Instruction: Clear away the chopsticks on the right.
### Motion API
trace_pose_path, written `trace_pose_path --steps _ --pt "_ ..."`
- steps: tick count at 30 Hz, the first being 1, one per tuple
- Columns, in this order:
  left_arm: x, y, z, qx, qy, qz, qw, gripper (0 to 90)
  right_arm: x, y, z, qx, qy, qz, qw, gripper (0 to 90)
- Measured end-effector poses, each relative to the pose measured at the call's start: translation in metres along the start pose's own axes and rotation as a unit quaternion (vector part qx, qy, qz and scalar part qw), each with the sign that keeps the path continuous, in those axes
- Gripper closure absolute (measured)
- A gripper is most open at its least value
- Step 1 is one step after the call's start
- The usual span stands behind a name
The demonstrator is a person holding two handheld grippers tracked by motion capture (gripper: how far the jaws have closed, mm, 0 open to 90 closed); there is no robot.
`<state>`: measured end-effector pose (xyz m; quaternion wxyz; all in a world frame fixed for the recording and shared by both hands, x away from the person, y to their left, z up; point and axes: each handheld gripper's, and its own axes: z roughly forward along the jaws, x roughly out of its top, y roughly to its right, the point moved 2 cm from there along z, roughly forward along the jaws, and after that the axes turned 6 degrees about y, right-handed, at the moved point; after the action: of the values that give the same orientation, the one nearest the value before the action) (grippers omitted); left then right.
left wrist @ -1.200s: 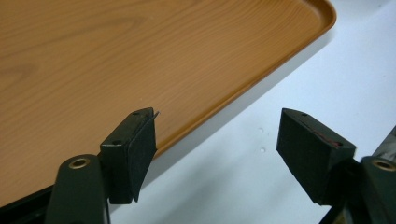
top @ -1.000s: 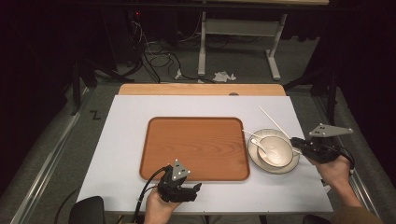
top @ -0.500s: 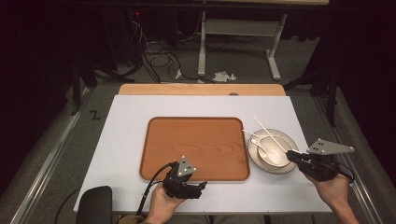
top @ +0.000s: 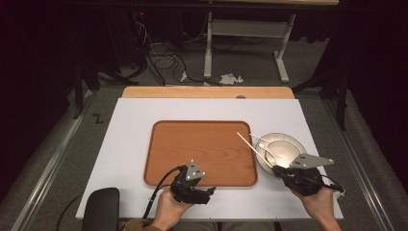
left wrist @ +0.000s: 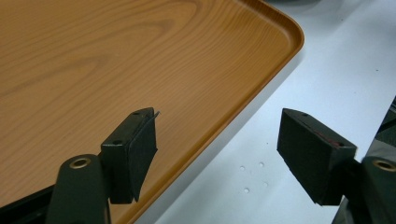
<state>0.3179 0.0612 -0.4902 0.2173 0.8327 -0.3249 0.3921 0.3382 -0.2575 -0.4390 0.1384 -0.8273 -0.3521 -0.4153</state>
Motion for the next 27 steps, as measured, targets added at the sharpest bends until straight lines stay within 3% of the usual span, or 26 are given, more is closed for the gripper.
trace_pose_path --steps 7,10,27 --pt "-0.001 0.001 0.001 0.006 -0.003 0.003 1.0000 28.5 0.007 -0.013 0.024 0.020 -0.004 0.001 0.9998 85.2" --pt "-0.001 0.001 0.000 0.006 -0.002 0.002 1.0000 28.5 0.013 -0.020 0.043 0.028 -0.007 0.010 0.9995 85.3" --pt "-0.009 -0.001 -0.010 0.029 -0.003 -0.011 0.9995 28.4 0.023 -0.021 0.098 0.026 -0.038 0.025 0.9986 85.1"
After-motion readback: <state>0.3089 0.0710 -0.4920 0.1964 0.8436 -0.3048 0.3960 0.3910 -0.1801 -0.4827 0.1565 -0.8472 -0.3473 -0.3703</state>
